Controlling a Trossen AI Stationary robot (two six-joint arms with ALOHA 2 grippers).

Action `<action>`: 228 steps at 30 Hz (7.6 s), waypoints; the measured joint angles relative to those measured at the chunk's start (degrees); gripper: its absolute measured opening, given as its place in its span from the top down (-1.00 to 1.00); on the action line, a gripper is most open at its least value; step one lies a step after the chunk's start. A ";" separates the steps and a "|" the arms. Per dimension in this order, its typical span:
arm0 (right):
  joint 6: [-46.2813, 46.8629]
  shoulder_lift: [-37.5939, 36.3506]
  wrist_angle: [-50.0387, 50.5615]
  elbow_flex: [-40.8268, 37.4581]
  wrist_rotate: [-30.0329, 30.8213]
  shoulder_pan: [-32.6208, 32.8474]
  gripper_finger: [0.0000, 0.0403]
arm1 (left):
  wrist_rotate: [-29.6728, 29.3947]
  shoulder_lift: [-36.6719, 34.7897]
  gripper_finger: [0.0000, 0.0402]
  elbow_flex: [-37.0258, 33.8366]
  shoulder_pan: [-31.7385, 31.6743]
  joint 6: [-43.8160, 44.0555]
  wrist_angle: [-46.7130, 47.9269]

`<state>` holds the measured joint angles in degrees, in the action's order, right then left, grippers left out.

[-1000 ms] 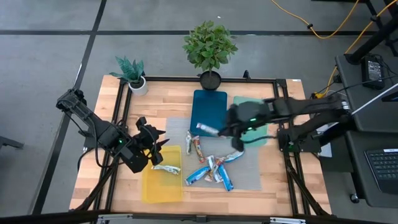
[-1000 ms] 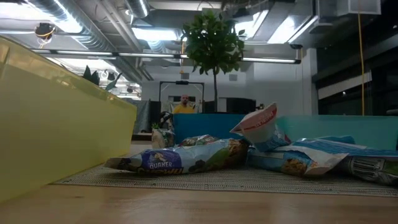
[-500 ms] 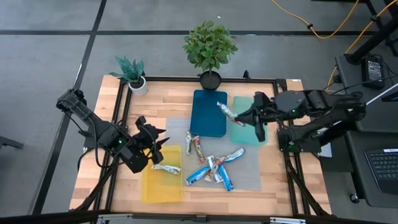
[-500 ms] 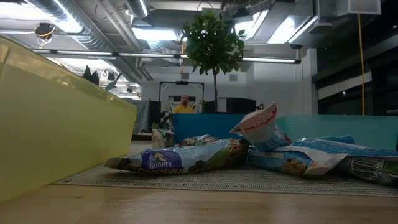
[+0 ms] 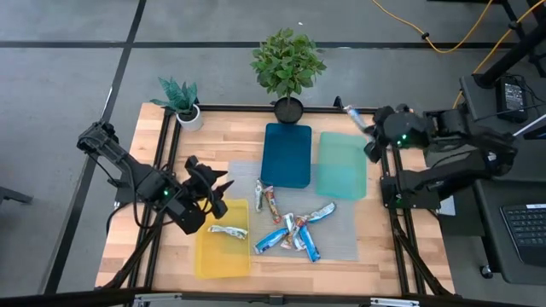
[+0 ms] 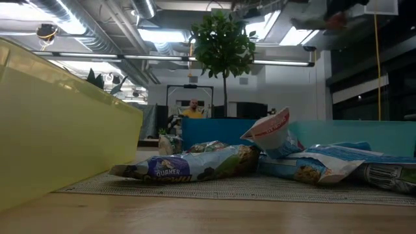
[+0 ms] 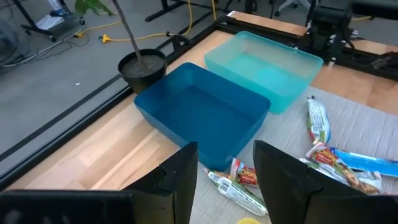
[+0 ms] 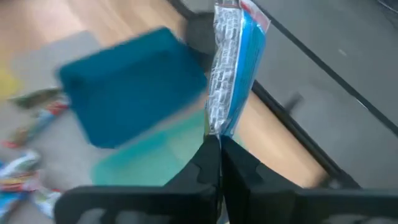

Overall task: Pick and place Granola Bars by type
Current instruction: Put the red granola bar into the green bin

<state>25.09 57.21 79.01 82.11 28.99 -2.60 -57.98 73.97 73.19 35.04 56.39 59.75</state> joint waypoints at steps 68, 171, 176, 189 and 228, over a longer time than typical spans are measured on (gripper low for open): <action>0.36 4.27 -32.77 -46.77 -30.62 -13.76 0.92 | -0.07 0.04 0.28 -0.04 -2.20 0.58 -0.02; -26.43 40.31 -32.79 -16.05 -28.19 18.46 0.87 | 8.20 0.04 0.29 -0.04 -2.16 -3.64 0.24; -26.37 40.24 -29.78 -10.54 -28.15 18.46 0.81 | 8.19 0.04 0.29 -0.04 -2.16 -3.65 0.24; -15.92 29.60 -21.50 -5.26 -24.83 15.69 0.84 | 8.98 0.04 0.29 -0.04 -2.16 -5.13 0.23; -16.99 4.02 1.67 8.38 -22.99 -22.43 0.83 | 5.35 0.03 0.29 -0.07 -2.16 -0.31 0.02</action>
<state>8.09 61.23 80.68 90.48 6.00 -25.04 -52.62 74.01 73.12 32.88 56.09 59.77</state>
